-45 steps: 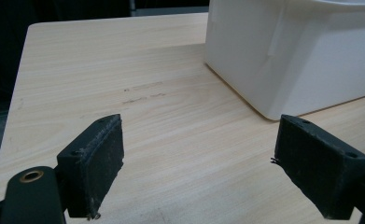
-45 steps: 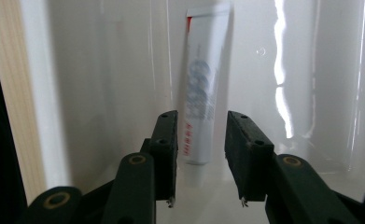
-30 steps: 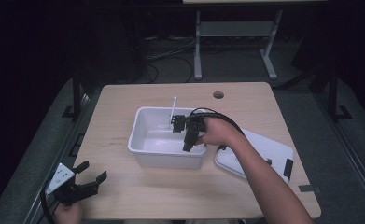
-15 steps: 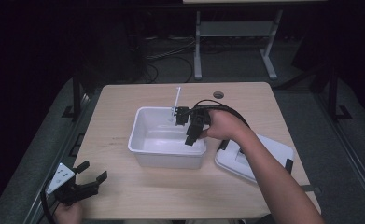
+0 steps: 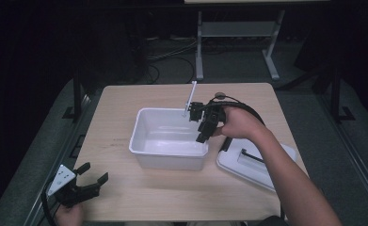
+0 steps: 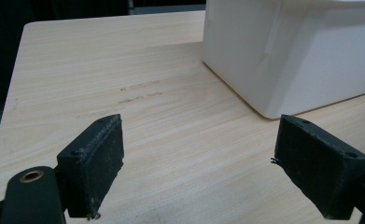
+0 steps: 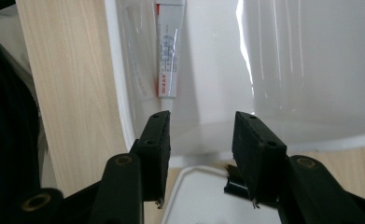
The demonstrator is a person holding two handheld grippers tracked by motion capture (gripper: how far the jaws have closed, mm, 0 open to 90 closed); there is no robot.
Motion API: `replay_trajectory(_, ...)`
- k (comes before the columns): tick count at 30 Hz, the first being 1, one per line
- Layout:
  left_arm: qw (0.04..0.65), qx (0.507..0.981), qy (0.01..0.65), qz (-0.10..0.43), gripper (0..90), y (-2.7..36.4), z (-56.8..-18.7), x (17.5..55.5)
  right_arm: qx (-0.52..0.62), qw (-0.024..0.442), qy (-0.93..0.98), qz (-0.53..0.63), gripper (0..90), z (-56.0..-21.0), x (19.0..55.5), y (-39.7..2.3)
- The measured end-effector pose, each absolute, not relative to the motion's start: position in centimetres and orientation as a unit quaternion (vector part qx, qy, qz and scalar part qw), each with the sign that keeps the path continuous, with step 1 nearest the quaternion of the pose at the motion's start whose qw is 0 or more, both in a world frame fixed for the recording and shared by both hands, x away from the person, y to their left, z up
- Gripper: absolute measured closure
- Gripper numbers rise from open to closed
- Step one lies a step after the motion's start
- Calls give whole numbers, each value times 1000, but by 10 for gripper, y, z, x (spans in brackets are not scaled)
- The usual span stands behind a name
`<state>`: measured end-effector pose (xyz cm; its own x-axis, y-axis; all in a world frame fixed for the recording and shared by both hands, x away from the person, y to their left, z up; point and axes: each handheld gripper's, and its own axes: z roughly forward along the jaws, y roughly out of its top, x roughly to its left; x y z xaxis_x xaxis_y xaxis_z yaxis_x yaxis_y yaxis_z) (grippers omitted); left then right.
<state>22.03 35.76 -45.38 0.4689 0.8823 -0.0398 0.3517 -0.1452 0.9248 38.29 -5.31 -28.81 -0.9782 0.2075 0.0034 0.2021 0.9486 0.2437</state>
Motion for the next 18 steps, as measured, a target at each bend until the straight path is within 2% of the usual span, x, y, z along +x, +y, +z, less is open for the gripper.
replay_trajectory(18, 484, 708, 437, 271, 150, 356, -454, 221, 153, 23, 980, 122, 534, -291, 378, -115)
